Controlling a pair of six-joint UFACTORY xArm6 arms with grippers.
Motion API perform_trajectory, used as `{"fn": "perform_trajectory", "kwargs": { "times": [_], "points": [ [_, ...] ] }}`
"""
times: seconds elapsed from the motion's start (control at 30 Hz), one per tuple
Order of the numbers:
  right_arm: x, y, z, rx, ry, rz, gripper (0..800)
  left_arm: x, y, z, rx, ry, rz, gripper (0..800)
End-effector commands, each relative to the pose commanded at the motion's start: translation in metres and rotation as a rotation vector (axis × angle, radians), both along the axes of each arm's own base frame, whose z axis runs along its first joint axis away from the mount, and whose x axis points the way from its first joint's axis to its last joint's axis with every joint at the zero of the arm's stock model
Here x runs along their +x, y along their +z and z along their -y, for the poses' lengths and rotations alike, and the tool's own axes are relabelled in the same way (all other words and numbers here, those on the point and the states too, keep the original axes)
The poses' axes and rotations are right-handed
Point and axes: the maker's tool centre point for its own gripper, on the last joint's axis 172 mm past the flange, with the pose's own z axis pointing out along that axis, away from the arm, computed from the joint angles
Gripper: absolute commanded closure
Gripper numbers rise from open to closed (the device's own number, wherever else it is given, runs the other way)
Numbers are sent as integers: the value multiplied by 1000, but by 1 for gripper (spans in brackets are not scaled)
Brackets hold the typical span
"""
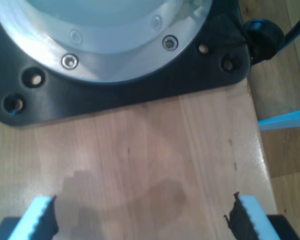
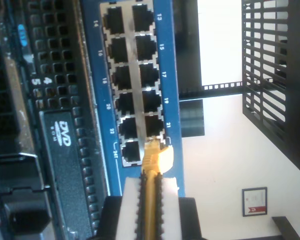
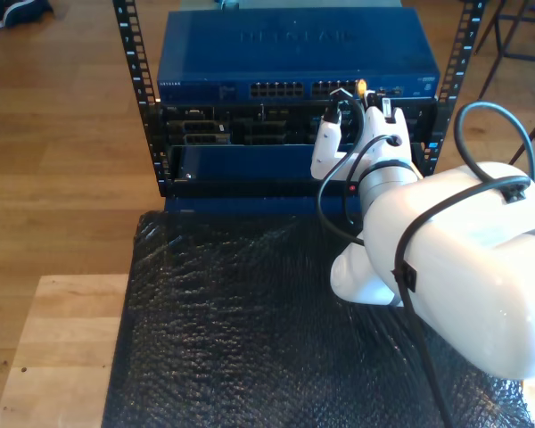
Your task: Grab the cable and plug it in
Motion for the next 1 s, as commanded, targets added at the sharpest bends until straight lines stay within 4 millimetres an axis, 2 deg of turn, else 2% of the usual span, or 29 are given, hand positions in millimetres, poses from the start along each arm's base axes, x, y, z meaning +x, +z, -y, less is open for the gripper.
{"fn": "perform_trajectory", "kwargs": {
  "times": [0.37, 0.43, 0.5, 0.63, 0.8, 0.9, 1.0],
  "points": [
    [4, 3, 1, 5, -2, 6, 777, 0, 0, 0, 0, 0, 0, 0],
    [4, 4, 2, 4, -4, 7, 701, 0, 0, 0, 0, 0, 0, 0],
    [4, 5, 0, 2, 1, 7, 560, 0, 0, 0, 0, 0, 0, 0],
    [6, -1, -1, 1, 6, -20, 414, 0, 0, 0, 0, 1, -1, 0],
    [1, -13, -4, -6, 16, -60, 412, 0, 0, 0, 0, 1, -1, 0],
    [-5, -9, -3, -2, 25, -92, 404, 0, 0, 0, 0, 0, 0, 0],
    [-12, -16, -2, -2, 33, -143, 395, 0, 0, 0, 0, 1, -1, 0]
  ]
}}
